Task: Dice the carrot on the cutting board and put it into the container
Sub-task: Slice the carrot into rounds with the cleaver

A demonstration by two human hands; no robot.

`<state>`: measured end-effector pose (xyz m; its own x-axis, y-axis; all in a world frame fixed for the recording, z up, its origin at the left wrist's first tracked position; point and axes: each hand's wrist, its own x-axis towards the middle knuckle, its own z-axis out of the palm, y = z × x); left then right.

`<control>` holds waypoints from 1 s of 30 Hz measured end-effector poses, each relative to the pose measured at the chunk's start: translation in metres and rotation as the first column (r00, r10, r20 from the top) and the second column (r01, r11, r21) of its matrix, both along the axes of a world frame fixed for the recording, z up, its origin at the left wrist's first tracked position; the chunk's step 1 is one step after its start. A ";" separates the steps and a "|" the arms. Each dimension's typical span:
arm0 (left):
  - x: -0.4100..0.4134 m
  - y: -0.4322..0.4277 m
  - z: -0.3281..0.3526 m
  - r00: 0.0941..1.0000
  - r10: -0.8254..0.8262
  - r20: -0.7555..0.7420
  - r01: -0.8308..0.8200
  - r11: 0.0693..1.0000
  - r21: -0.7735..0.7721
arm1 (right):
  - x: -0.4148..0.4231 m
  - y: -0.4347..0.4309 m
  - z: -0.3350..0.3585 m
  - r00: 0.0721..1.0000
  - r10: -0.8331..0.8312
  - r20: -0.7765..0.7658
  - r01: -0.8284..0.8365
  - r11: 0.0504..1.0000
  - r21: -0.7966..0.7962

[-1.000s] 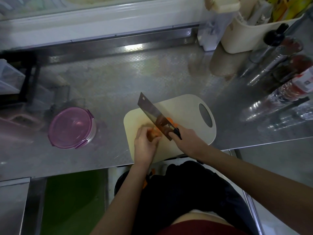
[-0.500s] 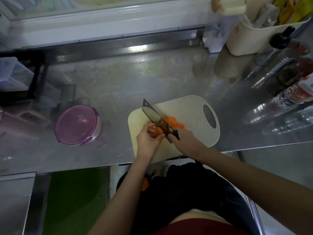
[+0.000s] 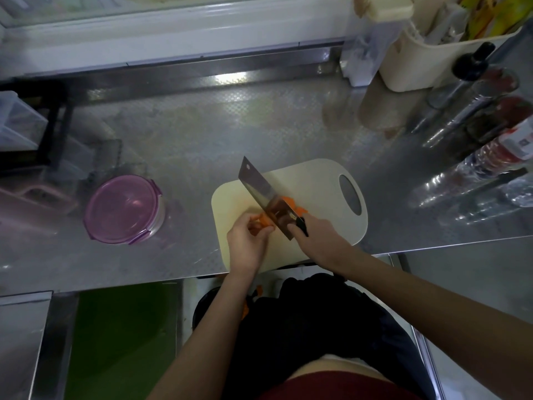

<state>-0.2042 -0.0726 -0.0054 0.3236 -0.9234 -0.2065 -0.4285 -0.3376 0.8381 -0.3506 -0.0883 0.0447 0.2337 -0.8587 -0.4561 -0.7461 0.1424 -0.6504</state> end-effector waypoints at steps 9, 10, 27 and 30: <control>0.000 -0.001 -0.003 0.999 -0.022 0.034 0.023 0.999 -0.035 | -0.009 0.005 0.005 1.000 0.025 -0.003 -0.025 1.000 0.001; 0.000 -0.002 -0.003 0.999 -0.027 0.044 0.028 0.999 -0.034 | -0.010 0.004 0.005 0.999 0.033 -0.007 -0.033 0.999 0.003; -0.002 -0.001 -0.007 0.982 -0.089 0.168 0.106 0.990 -0.092 | -0.003 -0.007 0.013 0.988 0.114 -0.104 -0.113 0.993 0.017; -0.001 -0.001 -0.010 0.980 -0.084 0.178 0.102 0.991 -0.090 | 0.001 -0.009 0.016 0.987 0.125 -0.102 -0.124 0.992 0.017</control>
